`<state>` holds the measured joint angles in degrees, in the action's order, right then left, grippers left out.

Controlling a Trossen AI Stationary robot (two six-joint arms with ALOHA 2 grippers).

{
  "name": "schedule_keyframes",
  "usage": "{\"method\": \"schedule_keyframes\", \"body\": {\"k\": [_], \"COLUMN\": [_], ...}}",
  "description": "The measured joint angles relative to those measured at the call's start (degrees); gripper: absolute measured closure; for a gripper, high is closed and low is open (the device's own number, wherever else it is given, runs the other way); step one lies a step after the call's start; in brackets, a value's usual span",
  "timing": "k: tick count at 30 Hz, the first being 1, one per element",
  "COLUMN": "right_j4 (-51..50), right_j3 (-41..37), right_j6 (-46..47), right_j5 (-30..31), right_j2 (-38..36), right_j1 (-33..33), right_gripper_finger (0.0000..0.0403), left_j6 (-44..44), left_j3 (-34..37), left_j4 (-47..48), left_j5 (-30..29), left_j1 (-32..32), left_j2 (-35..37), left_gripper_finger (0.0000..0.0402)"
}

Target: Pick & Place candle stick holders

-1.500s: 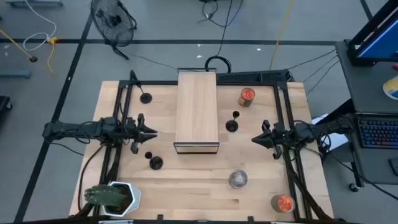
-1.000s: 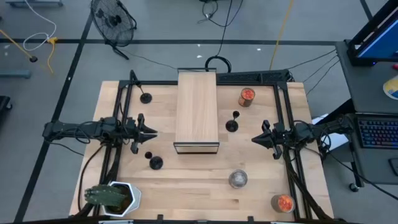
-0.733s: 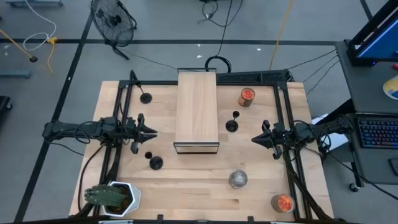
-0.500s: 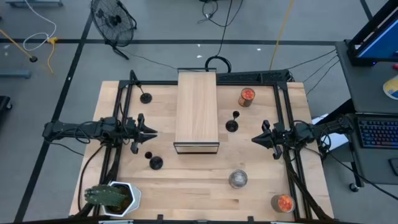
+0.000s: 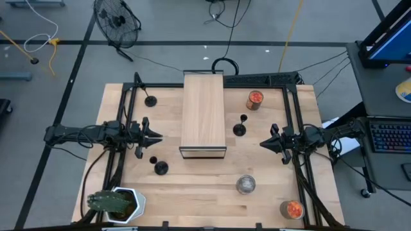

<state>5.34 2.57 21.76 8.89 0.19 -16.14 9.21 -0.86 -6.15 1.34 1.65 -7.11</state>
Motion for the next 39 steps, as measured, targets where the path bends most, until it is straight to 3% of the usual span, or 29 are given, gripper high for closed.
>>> {"method": "schedule_keyframes", "body": {"k": [39], "right_j4": [0.42], "right_j3": [0.02], "right_j6": [-1.88], "right_j5": [3.23], "right_j2": [0.0], "right_j1": [0.0], "right_gripper_finger": [0.0403], "left_j6": [0.0], "left_j3": [0.0], "left_j4": [0.0], "left_j5": [0.02], "left_j1": [0.0], "left_j2": [0.0], "left_gripper_finger": [0.0321]}}
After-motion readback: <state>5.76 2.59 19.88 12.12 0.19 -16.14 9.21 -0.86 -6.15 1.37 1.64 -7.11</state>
